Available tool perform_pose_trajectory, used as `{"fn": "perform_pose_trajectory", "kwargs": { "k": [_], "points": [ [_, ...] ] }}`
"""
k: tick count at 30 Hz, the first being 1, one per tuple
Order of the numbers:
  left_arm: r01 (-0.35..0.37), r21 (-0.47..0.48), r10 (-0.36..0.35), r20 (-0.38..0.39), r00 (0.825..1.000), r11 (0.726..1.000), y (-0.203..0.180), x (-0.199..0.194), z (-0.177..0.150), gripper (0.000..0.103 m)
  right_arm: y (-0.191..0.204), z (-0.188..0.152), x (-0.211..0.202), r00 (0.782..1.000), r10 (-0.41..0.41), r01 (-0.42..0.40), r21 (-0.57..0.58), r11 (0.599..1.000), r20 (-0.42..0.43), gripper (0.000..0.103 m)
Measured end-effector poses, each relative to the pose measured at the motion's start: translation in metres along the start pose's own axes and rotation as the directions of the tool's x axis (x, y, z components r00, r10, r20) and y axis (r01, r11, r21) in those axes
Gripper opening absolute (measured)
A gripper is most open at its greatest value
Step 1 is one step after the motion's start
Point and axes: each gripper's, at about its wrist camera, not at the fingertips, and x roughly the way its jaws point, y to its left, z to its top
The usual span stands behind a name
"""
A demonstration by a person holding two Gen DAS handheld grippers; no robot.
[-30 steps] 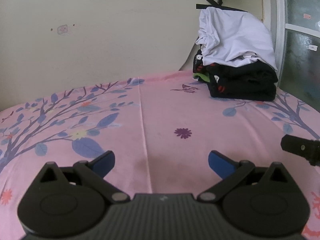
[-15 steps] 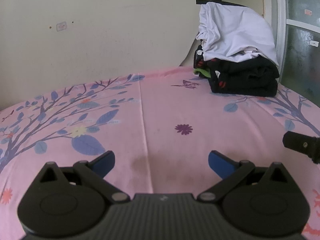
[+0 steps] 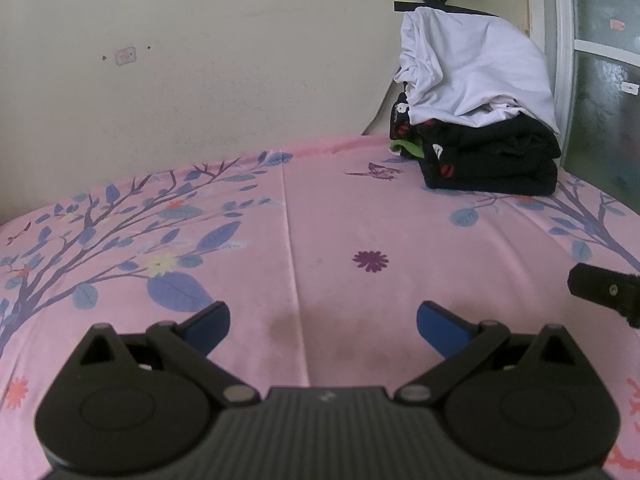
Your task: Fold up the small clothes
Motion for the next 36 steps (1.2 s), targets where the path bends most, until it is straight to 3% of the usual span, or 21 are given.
{"fn": "perform_pose_trajectory", "kwargs": {
  "k": [36],
  "points": [
    [-0.023,0.012,0.023,0.008,1.0,1.0,0.0004,-0.0023,-0.0008,0.103,0.0004,-0.0002,-0.0013,1.0,-0.003,0.003,0.002,1.0,-0.001,0.097]
  ]
}}
